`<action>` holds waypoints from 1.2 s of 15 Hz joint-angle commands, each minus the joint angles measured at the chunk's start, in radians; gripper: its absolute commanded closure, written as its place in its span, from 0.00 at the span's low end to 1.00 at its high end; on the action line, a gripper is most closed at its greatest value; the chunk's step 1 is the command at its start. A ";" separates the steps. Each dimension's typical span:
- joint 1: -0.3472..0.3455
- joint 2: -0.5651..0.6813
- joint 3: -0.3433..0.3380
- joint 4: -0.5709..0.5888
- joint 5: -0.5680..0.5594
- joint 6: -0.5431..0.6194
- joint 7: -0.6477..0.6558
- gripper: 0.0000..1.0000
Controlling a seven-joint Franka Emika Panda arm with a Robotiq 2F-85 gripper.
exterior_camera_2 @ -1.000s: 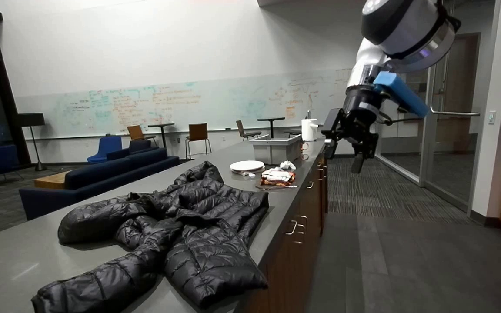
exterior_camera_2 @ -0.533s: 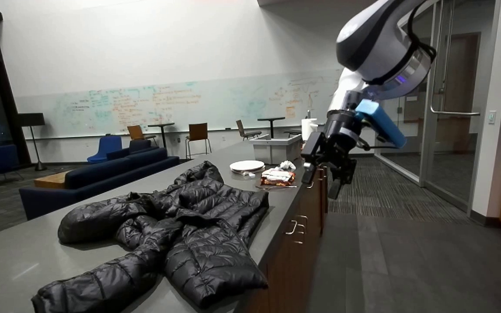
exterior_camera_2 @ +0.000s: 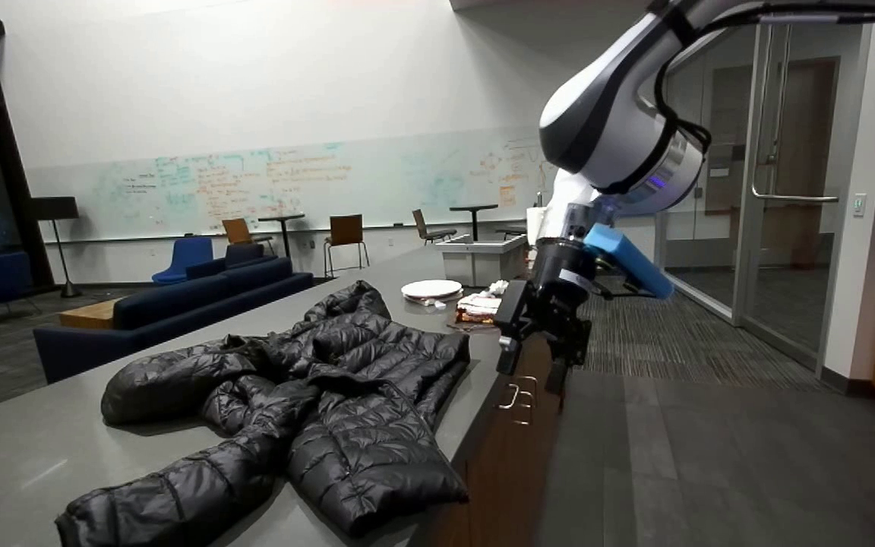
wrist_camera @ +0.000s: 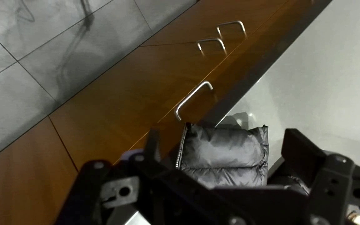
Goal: Move the jacket slightly to the right
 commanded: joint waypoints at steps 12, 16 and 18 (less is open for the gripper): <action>-0.001 0.082 0.011 0.030 0.145 0.047 -0.208 0.00; -0.004 0.194 0.025 0.054 0.364 0.049 -0.499 0.00; -0.007 0.257 0.036 0.073 0.419 0.029 -0.599 0.00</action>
